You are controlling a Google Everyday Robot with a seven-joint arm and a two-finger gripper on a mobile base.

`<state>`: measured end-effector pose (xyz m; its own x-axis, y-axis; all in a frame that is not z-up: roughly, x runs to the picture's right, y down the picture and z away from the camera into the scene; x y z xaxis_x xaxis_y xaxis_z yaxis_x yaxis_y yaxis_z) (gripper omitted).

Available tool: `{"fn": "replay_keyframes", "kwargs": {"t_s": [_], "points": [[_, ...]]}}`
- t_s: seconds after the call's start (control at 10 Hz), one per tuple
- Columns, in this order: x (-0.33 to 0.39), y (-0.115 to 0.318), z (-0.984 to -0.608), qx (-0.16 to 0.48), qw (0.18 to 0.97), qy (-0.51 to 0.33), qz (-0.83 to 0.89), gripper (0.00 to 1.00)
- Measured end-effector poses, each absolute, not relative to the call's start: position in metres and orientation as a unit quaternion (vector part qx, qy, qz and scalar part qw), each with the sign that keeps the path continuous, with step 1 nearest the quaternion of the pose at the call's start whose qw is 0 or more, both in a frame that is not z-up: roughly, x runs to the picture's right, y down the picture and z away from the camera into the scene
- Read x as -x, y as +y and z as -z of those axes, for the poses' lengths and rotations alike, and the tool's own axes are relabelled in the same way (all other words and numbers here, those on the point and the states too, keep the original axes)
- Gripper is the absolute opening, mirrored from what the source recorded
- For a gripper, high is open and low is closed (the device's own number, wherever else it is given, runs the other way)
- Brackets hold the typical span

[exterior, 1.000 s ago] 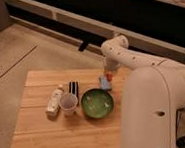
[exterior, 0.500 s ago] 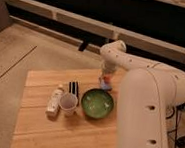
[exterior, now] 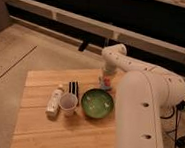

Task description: Place the pepper on the white sponge

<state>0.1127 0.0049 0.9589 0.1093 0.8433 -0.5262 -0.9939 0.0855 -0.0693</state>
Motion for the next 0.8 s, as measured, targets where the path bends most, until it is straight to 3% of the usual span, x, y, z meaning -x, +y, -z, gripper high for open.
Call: {"fn": "replay_keyframes", "kwargs": {"t_s": [0.2,0.8], "points": [[-0.112,0.0055,-0.9608,0.215,0.712,0.179,-0.644,0.32],[-0.112,0.0061,-0.961,0.215,0.712,0.179,-0.644,0.32]]}}
